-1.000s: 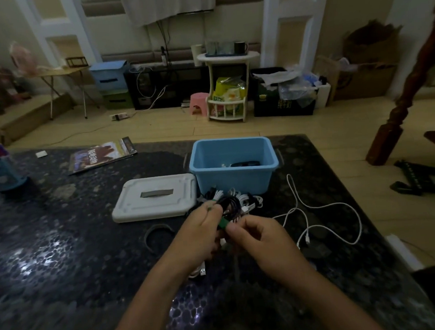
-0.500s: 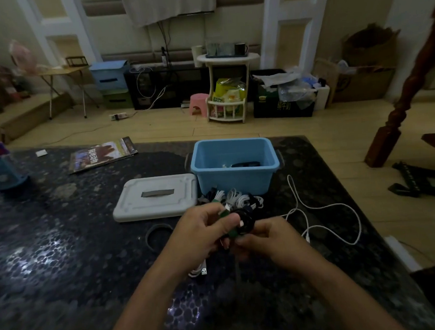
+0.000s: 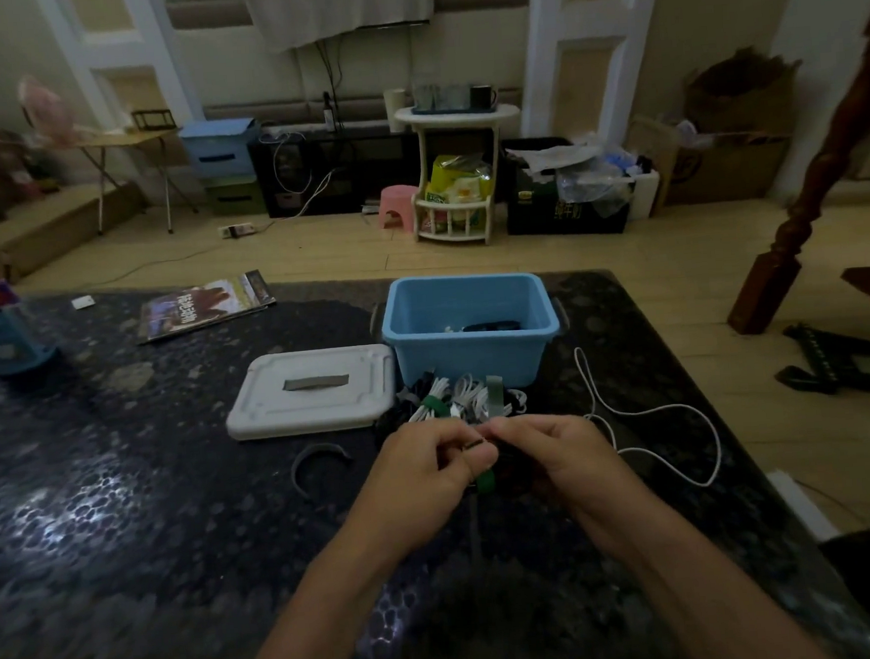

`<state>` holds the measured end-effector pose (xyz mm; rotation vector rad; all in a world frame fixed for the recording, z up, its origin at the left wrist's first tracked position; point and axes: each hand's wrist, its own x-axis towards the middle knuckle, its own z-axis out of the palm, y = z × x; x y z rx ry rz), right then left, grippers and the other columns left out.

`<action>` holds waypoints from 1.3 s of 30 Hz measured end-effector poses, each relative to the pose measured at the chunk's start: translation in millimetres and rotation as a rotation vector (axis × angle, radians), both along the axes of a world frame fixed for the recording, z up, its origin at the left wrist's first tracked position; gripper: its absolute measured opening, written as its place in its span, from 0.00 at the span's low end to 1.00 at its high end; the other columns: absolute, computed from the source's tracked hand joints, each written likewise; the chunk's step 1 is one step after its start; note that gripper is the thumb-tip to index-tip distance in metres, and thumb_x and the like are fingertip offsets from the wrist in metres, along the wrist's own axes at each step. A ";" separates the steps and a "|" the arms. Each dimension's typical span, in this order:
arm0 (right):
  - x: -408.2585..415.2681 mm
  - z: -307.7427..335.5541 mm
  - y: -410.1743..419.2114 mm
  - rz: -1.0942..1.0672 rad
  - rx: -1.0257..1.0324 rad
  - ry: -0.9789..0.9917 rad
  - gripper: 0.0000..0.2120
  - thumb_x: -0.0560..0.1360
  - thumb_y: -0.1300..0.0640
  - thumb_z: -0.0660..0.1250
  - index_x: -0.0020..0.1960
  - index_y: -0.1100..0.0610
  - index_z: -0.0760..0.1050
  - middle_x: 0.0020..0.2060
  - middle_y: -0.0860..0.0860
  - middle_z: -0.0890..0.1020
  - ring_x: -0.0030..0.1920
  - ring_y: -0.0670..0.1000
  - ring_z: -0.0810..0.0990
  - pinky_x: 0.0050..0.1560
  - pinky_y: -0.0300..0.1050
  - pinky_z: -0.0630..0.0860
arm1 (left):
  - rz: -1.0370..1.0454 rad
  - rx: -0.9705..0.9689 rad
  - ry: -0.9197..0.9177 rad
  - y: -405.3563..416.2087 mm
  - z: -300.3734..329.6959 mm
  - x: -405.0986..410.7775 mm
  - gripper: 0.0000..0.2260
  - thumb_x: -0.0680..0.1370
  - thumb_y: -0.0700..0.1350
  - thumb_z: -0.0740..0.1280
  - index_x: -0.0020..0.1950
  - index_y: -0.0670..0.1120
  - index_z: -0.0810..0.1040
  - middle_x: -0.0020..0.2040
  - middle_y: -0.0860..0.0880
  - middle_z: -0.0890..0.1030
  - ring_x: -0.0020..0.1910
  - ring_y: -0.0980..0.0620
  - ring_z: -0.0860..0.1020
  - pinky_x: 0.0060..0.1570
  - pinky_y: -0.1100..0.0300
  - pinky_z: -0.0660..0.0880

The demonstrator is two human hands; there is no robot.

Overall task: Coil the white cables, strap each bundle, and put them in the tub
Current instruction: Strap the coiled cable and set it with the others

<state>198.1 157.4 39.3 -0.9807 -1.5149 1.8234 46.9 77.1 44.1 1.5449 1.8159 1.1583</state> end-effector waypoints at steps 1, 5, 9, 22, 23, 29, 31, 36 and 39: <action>0.8 -1.8 1.2 0.009 0.004 -0.006 0.09 0.77 0.55 0.70 0.50 0.59 0.86 0.45 0.57 0.87 0.45 0.52 0.86 0.44 0.41 0.80 | 0.028 0.003 -0.055 0.4 -0.1 1.0 0.05 0.75 0.48 0.74 0.42 0.49 0.80 0.33 0.51 0.78 0.34 0.54 0.75 0.38 0.58 0.73; 2.3 -3.4 2.3 0.031 -0.029 -0.020 0.08 0.77 0.56 0.70 0.51 0.59 0.86 0.46 0.57 0.87 0.46 0.51 0.85 0.43 0.40 0.79 | 0.007 0.043 -0.103 1.8 -2.2 -3.0 0.09 0.70 0.53 0.73 0.35 0.52 0.76 0.34 0.48 0.79 0.35 0.54 0.75 0.39 0.53 0.74; -1.0 -7.3 9.0 -0.013 0.020 -0.052 0.12 0.74 0.58 0.75 0.57 0.50 0.82 0.48 0.55 0.87 0.49 0.53 0.86 0.51 0.48 0.81 | -0.096 -0.018 -0.142 0.5 -1.7 1.9 0.08 0.75 0.42 0.75 0.36 0.49 0.80 0.34 0.50 0.79 0.34 0.57 0.75 0.38 0.60 0.73; 0.1 1.1 1.8 -0.091 0.516 -0.240 0.03 0.73 0.54 0.75 0.41 0.52 0.85 0.33 0.49 0.84 0.35 0.45 0.80 0.40 0.42 0.76 | 0.045 -0.119 -0.295 3.0 -4.6 11.9 0.10 0.72 0.40 0.76 0.38 0.45 0.75 0.29 0.52 0.74 0.28 0.59 0.71 0.31 0.65 0.68; -0.2 1.6 0.1 -0.110 0.548 -0.248 0.03 0.73 0.55 0.76 0.41 0.52 0.85 0.32 0.47 0.83 0.34 0.43 0.79 0.38 0.39 0.75 | 0.051 -0.134 -0.307 2.2 -4.9 12.4 0.11 0.73 0.40 0.76 0.38 0.45 0.75 0.28 0.54 0.73 0.27 0.60 0.70 0.29 0.67 0.67; -2.5 6.2 -5.4 -0.163 0.631 -0.253 0.02 0.73 0.56 0.76 0.41 0.50 0.86 0.34 0.42 0.84 0.37 0.41 0.81 0.39 0.32 0.74 | 0.102 -0.159 -0.402 -2.8 -6.0 15.3 0.11 0.74 0.41 0.75 0.35 0.46 0.76 0.31 0.49 0.73 0.30 0.54 0.71 0.25 0.63 0.65; -3.0 8.5 -4.2 -0.164 0.634 -0.229 0.05 0.73 0.56 0.76 0.40 0.48 0.85 0.34 0.43 0.84 0.38 0.43 0.81 0.40 0.34 0.75 | 0.087 -0.171 -0.417 -3.1 -4.3 15.1 0.11 0.74 0.42 0.75 0.34 0.48 0.77 0.34 0.46 0.72 0.33 0.51 0.71 0.25 0.62 0.66; -5.0 11.7 -2.4 -0.151 0.604 -0.174 0.03 0.73 0.57 0.76 0.41 0.53 0.85 0.34 0.46 0.84 0.36 0.46 0.82 0.40 0.38 0.77 | 0.109 -0.180 -0.495 -2.1 -4.2 16.7 0.09 0.76 0.40 0.72 0.37 0.44 0.77 0.35 0.44 0.72 0.27 0.52 0.70 0.23 0.64 0.64; -4.6 12.1 -4.1 -0.147 0.638 -0.173 0.01 0.72 0.58 0.77 0.42 0.54 0.86 0.35 0.45 0.85 0.37 0.44 0.82 0.41 0.33 0.76 | 0.094 -0.252 -0.587 -1.1 -6.4 13.7 0.09 0.77 0.40 0.72 0.38 0.43 0.75 0.33 0.43 0.71 0.25 0.50 0.66 0.21 0.64 0.61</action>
